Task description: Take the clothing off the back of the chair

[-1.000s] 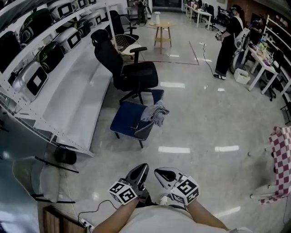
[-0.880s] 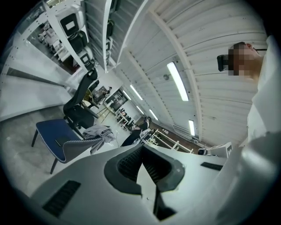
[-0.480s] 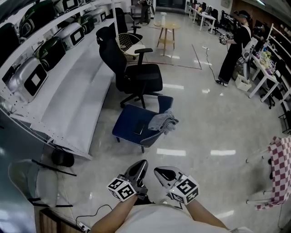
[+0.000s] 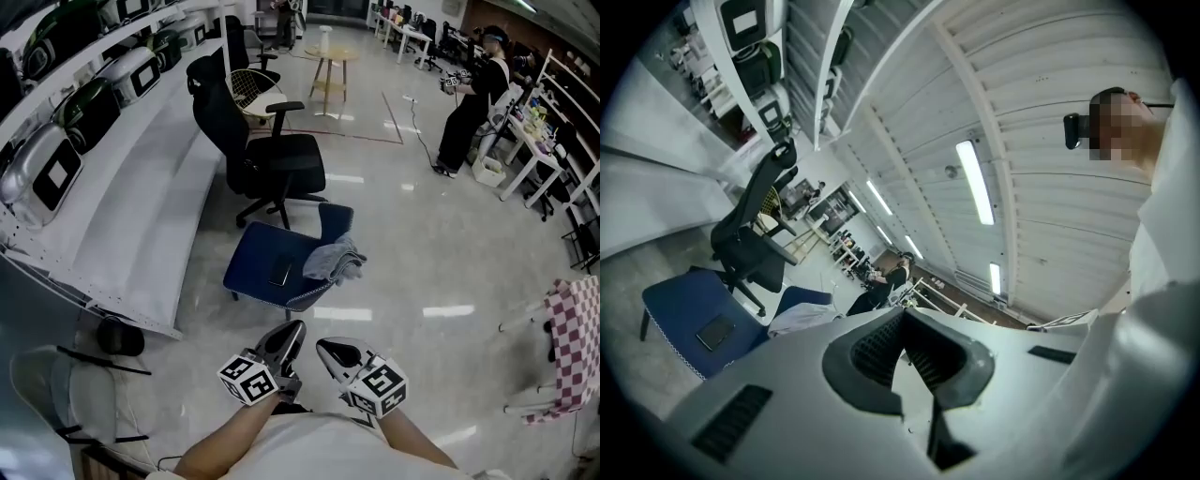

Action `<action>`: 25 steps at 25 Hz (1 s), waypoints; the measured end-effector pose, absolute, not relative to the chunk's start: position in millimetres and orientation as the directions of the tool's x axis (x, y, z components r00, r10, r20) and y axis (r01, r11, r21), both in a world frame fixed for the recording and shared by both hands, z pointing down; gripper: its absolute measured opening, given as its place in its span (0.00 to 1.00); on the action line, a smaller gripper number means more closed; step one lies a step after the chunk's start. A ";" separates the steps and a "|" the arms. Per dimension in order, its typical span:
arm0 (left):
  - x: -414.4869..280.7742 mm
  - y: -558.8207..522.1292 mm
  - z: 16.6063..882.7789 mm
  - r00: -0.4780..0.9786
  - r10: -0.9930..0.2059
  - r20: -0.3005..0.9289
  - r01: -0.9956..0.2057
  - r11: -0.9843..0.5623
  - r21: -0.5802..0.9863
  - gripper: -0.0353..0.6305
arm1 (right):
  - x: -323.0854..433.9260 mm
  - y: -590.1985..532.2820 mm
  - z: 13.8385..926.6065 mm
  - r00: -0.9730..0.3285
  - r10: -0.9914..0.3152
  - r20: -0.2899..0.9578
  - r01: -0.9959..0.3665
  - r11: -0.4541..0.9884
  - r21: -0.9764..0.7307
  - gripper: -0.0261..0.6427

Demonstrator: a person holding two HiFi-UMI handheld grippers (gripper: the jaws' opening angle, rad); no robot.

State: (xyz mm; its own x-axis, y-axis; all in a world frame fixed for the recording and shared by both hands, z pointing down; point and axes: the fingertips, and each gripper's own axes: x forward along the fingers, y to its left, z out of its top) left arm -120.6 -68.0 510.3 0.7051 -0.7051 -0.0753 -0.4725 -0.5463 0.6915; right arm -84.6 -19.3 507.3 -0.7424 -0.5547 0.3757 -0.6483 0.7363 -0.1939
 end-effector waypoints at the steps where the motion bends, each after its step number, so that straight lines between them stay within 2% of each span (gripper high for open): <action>1: -120.8 -69.8 511.4 0.711 -0.699 -0.071 -0.467 -0.545 0.696 0.07 | -84.4 -21.0 508.0 -0.734 -0.564 0.378 -0.658 0.727 -0.194 0.06; 14: -99.0 -81.4 524.4 0.761 -0.640 -0.105 -0.367 -0.559 0.744 0.07 | -69.0 -26.4 515.5 -0.666 -0.602 0.441 -0.726 0.658 -0.199 0.06; 25: -95.4 -114.4 528.9 0.718 -0.694 -0.049 -0.445 -0.512 0.734 0.07 | -55.7 -67.5 514.7 -0.724 -0.558 0.406 -0.677 0.689 -0.260 0.06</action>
